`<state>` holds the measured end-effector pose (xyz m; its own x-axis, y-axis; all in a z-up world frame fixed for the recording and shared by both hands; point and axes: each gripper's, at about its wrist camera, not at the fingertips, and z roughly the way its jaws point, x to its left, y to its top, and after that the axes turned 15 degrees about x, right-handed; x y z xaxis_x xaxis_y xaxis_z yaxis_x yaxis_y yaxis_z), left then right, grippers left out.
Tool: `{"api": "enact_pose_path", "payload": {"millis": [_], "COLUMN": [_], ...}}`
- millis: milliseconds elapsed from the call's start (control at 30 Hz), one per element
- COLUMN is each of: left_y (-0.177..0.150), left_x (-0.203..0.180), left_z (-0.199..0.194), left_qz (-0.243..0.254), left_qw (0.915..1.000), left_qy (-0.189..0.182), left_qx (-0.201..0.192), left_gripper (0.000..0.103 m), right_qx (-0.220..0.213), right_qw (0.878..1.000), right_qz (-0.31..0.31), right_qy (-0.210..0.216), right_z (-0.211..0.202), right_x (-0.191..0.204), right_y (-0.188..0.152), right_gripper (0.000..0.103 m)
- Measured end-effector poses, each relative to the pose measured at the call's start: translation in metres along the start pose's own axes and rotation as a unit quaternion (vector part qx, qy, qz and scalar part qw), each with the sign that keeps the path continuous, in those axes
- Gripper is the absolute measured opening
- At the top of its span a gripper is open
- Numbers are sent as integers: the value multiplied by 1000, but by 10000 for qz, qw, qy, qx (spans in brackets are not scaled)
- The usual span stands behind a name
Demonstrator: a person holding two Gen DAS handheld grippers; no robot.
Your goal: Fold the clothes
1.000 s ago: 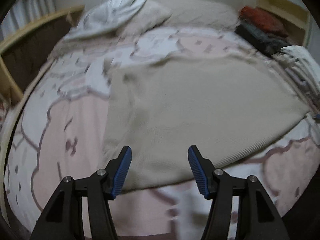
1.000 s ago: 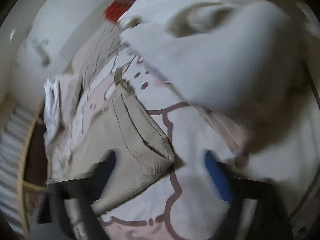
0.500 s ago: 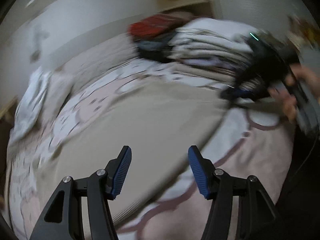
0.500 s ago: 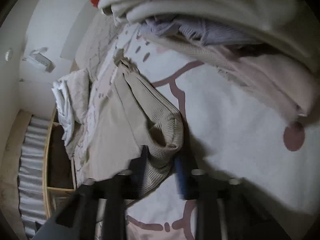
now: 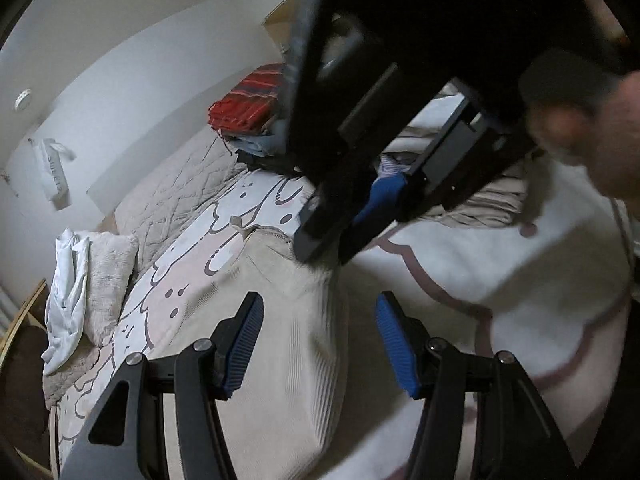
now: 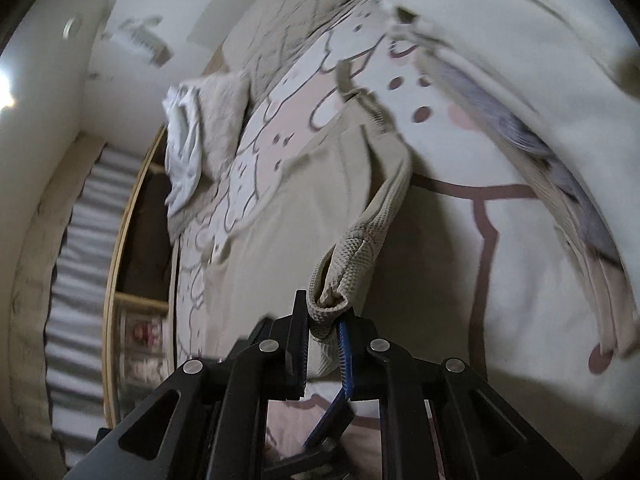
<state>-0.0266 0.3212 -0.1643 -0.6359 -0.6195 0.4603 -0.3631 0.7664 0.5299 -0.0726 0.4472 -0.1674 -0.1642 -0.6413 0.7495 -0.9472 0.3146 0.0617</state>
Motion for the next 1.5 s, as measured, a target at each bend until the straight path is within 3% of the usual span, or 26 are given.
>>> {"api": "enact_pose_path", "payload": {"millis": [133,233,267,400,433,467,500,533,633,800,933,1067,1133,1200,1233,1267,1300,1367,1500], "left_y": [9,8,8,4,0,-1,-3,-6,-13,-20,-24,-25,-25,-26,-27,-28,-30,-35,-57], "left_x": [4,11,16,49,61,67,75,83,100,111,117,116,116,118,119,123,127,135,155], "left_z": [17,28,32,41,42,42,42,40,36,27,23,23,24,25,26,25,23,20,-7], "left_qz": [-150,-368,-522,-1321,-1573,-1709,-1869,-2033,-2423,-2688,-2703,-2594,-2572,-2619,-2643,-2711,-2782,-2906,-3118], "left_qw": [9995,9983,9973,9840,9778,9743,9696,9643,9487,9321,9258,9262,9259,9242,9234,9213,9191,9151,9148], "left_qy": [-33,-178,-276,-1041,-1246,-1337,-1460,-1601,-1974,-2399,-2628,-2729,-2761,-2771,-2775,-2779,-2783,-2792,-2568], "left_qx": [271,411,433,593,605,609,600,565,468,379,270,209,199,205,208,200,191,152,-76], "left_gripper": [54,17,11,8,8,8,8,8,8,8,8,8,8,8,8,8,8,8,8], "right_qx": [317,424,452,264,142,20,-164,-382,-252,539,1235,1870,1918,1798,1752,1748,1735,1608,1272], "right_qw": [9992,9986,9985,9974,9959,9937,9902,9846,9770,9730,9668,9646,9684,9738,9767,9796,9815,9827,9848], "right_qz": [-222,-312,-320,-558,-705,-852,-1035,-1278,-1491,-1135,-729,-212,-32,-85,-87,6,69,-205,-700], "right_qy": [-30,-8,-32,-364,-543,-721,-921,-1128,-1502,-1937,-2114,-1849,-1595,-1392,-1239,-991,-801,-897,-957], "right_z": [2,3,3,-1,-6,-11,-17,-24,-24,18,67,110,122,125,125,124,124,119,105], "right_x": [10,15,17,29,37,44,52,60,66,39,11,-16,-24,-22,-20,-17,-14,8,59], "right_y": [8,13,14,19,20,22,25,32,69,148,186,208,214,218,220,221,222,219,205], "right_gripper": [14,14,14,17,36,83,98,101,101,95,95,95,95,80,49,24,22,20,19]}}
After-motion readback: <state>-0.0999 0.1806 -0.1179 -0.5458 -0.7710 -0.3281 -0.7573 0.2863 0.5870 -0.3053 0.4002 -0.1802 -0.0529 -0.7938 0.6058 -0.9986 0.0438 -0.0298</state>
